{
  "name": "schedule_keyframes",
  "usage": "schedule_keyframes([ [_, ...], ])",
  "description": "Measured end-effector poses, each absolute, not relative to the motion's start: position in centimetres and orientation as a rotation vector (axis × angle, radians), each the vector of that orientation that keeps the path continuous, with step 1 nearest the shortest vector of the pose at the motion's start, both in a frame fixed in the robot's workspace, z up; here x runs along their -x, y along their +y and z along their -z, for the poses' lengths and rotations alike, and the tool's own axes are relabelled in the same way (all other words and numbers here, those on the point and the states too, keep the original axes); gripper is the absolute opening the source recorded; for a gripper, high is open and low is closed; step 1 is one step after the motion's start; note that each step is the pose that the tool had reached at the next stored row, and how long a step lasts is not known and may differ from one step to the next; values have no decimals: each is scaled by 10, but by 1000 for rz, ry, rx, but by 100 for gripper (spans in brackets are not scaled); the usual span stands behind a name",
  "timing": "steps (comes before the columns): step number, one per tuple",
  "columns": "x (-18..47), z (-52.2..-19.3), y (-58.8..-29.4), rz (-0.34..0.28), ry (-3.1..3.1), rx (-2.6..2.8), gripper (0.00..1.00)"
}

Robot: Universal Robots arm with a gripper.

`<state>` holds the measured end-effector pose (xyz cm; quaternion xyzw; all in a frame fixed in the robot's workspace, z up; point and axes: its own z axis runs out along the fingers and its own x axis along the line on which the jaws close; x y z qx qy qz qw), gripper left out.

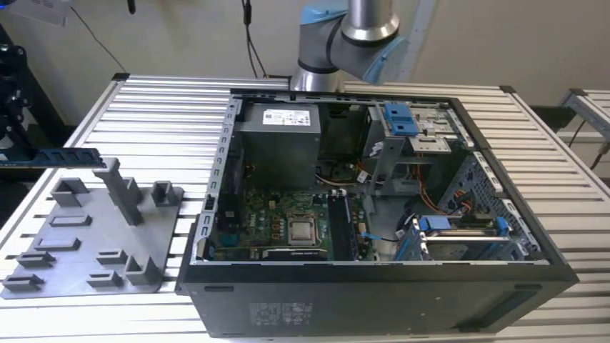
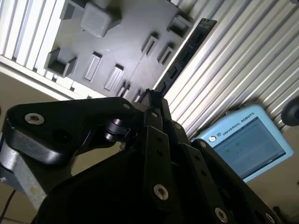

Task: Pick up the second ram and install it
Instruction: 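Pick up the second ram and move it above second insertion slot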

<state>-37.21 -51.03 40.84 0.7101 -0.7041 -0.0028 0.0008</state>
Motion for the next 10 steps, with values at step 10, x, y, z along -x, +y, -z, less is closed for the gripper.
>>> schedule_keyframes([
  [10,344,-408,-510,9,-2211,-2230,14],
])
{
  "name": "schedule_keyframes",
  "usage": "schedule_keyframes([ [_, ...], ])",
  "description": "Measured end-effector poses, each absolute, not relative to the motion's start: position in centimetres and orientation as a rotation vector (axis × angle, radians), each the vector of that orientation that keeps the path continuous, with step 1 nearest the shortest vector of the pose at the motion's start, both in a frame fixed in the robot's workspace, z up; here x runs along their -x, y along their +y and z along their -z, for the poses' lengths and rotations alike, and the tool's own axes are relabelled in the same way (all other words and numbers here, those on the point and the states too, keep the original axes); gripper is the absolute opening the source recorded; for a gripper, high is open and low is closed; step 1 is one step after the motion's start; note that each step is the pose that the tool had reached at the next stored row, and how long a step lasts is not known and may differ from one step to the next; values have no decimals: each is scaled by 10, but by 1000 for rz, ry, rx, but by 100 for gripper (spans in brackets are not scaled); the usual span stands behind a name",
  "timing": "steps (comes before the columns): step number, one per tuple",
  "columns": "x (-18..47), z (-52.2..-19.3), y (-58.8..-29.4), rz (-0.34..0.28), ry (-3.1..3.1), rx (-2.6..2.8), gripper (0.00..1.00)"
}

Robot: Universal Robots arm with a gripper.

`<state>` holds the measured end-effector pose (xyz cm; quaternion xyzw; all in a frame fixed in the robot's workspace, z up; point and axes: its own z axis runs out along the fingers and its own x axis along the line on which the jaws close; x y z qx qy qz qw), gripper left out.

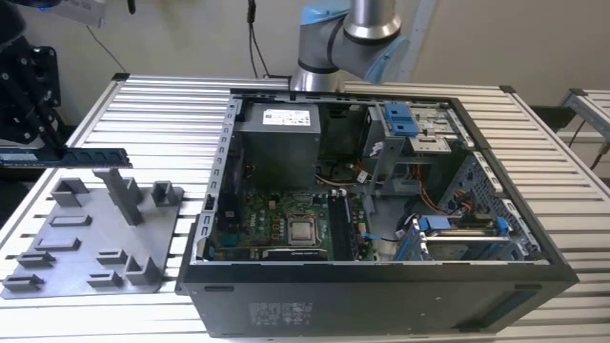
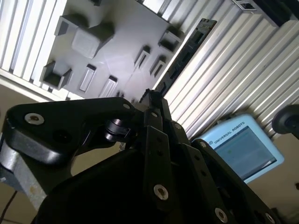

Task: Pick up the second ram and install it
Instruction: 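Pick up the second ram and move it above second insertion slot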

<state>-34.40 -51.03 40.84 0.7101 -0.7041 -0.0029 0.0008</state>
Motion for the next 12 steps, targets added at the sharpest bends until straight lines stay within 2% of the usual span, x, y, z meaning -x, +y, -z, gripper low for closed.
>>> schedule_keyframes([
  [12,317,-408,-510,9,-2211,-2230,14],
])
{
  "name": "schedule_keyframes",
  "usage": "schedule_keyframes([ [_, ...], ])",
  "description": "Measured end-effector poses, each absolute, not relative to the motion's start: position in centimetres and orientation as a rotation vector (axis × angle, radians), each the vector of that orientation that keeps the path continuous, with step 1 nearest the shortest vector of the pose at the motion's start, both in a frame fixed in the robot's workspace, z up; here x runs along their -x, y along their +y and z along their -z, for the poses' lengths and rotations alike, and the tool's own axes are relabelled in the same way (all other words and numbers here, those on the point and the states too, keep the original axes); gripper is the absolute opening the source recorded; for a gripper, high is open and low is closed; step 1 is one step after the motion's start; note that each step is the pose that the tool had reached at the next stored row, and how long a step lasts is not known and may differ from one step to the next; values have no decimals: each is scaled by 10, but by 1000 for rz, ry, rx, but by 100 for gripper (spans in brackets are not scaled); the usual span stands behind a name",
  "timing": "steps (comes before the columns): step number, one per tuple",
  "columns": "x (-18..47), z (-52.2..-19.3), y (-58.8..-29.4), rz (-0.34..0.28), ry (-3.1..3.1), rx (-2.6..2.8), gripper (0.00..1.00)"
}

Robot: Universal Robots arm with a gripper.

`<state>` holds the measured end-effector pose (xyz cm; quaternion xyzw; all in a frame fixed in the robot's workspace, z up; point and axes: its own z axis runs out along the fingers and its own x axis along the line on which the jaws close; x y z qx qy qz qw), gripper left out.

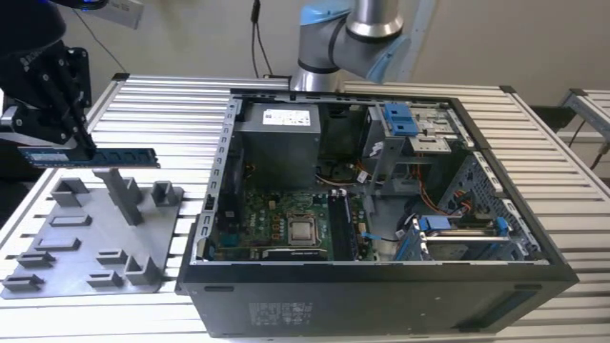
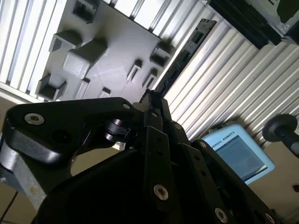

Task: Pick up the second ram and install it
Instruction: 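Pick up the second ram and move it above second insertion slot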

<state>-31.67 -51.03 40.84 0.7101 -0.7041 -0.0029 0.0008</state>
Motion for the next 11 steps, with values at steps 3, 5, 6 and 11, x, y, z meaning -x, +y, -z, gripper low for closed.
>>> schedule_keyframes([
  [3,309,-408,-510,9,-2211,-2230,14],
  [5,304,-408,-510,9,-2211,-2230,14],
  [6,301,-408,-510,9,-2211,-2230,14],
  [11,290,-408,-510,9,-2211,-2230,14],
])
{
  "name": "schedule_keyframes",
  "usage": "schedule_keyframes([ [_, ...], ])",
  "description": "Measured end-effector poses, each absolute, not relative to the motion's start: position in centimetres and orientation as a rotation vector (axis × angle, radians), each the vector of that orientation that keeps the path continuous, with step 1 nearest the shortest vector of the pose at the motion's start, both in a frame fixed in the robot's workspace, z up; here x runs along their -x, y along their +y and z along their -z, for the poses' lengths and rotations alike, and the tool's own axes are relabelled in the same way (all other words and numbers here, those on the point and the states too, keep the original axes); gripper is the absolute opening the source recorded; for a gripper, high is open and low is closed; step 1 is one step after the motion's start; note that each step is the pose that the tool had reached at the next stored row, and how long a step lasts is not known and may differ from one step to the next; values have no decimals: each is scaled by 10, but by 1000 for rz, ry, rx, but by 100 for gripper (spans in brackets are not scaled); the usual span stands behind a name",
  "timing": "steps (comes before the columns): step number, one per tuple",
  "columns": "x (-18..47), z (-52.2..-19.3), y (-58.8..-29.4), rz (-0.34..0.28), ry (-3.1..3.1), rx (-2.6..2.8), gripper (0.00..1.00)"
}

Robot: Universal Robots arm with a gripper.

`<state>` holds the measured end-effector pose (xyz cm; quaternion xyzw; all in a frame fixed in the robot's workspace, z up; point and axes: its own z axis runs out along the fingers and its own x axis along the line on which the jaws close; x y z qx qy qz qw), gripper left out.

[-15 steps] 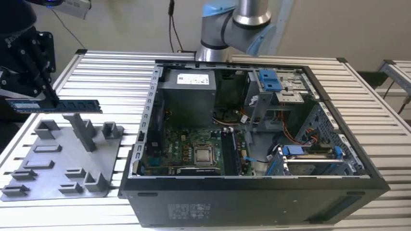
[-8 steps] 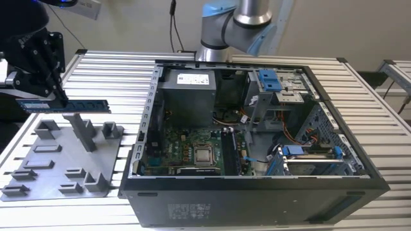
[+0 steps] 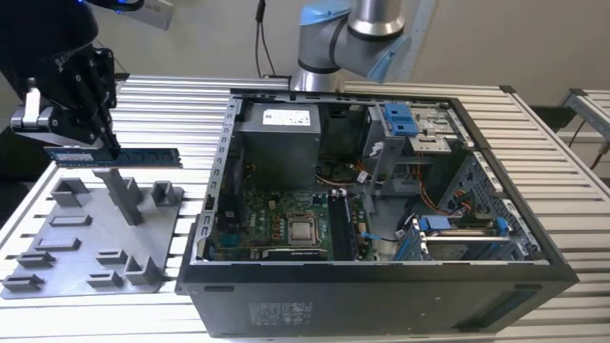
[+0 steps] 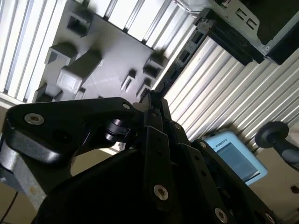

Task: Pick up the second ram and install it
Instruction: 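Pick up the second ram and move it above second insertion slot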

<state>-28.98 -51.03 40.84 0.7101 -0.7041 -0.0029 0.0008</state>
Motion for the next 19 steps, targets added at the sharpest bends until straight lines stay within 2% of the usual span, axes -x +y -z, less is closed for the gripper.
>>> schedule_keyframes([
  [19,242,-408,-510,9,-2211,-2230,14],
])
